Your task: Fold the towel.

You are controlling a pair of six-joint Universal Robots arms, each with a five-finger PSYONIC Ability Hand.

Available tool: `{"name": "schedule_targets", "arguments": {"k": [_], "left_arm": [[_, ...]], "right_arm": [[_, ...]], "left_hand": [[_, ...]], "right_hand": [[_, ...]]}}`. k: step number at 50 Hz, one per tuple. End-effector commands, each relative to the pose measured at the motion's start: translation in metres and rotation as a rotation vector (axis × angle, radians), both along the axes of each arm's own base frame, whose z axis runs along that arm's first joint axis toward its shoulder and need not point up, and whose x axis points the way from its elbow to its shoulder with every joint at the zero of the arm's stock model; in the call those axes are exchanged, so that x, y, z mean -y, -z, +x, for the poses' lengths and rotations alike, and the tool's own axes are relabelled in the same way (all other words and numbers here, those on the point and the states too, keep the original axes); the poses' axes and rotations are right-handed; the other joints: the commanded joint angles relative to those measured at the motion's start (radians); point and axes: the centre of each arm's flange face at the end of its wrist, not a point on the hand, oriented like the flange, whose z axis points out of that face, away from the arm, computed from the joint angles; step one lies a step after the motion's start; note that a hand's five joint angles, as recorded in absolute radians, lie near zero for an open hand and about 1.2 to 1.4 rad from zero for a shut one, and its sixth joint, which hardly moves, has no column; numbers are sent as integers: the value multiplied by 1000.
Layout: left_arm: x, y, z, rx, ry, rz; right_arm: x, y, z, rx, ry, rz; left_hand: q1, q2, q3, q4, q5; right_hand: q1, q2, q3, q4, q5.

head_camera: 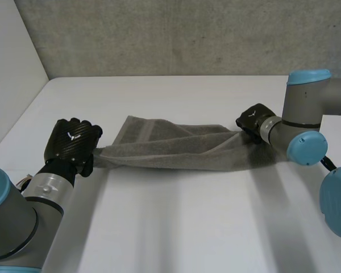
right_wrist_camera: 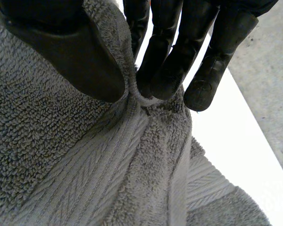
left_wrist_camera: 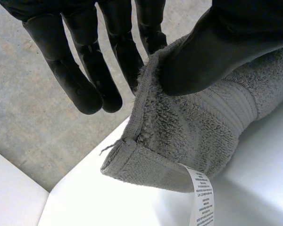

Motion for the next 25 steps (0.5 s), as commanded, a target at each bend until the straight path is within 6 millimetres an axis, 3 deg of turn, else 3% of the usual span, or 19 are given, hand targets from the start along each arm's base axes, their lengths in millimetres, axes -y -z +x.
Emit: {"name": "schedule_targets", "arguments": {"k": [1, 3, 4, 6, 9, 11, 13, 17, 22, 23, 24, 25], "left_arm": [[3, -6, 3, -4, -13, -14], [5, -8, 4, -6, -19, -21], [6, -13, 6, -11, -25, -33], [6, -21, 7, -21, -31, -58], [6, -35, 12, -38, -45, -102], [6, -40, 14, -46, -51, -117], [5, -45, 16, -52, -57, -132], [-1, -50, 19, -58, -57, -147], [-7, -45, 17, -51, -39, -133], [-8, -43, 16, -49, -33, -126], [-8, -43, 16, -49, -33, -126], [-8, -40, 16, -46, -30, -119]], "right_arm": [[-2, -35, -1, 17, 14, -66], [-5, -60, -5, 22, 31, -113], [-5, -60, -5, 22, 31, -113], [-13, -84, -10, 24, 39, -136], [-21, -92, -13, 25, 41, -125], [-40, -107, -20, 30, 33, -97], [-51, -108, -23, 26, 28, -74], [-85, -93, -36, 7, 5, 50], [-110, -69, -41, -13, -15, 164], [-121, -55, -43, -21, -23, 213], [-126, -44, -44, -21, -26, 229], [-126, -44, -44, -21, -26, 230]], "left_hand": [[-34, -106, -148, -114, -294], [-34, -106, -148, -114, -294], [-34, -106, -148, -114, -294], [-34, -106, -148, -114, -294], [-34, -106, -148, -114, -294], [-34, -106, -148, -114, -294], [-34, -106, -148, -114, -294], [-34, -106, -148, -114, -294], [-34, -106, -148, -114, -294], [-34, -106, -148, -114, -294], [-34, -106, -148, -114, -294], [-34, -106, -148, -114, -294]], "right_hand": [[131, 103, 70, 62, 85], [131, 103, 70, 62, 85], [131, 103, 70, 62, 85], [131, 103, 70, 62, 85], [131, 103, 70, 62, 85], [131, 103, 70, 62, 85], [131, 103, 70, 62, 85], [131, 103, 70, 62, 85], [131, 103, 70, 62, 85], [-45, -73, -107, -114, -91], [-454, -482, -515, -523, -500], [-458, -486, -519, -527, -504]]}}
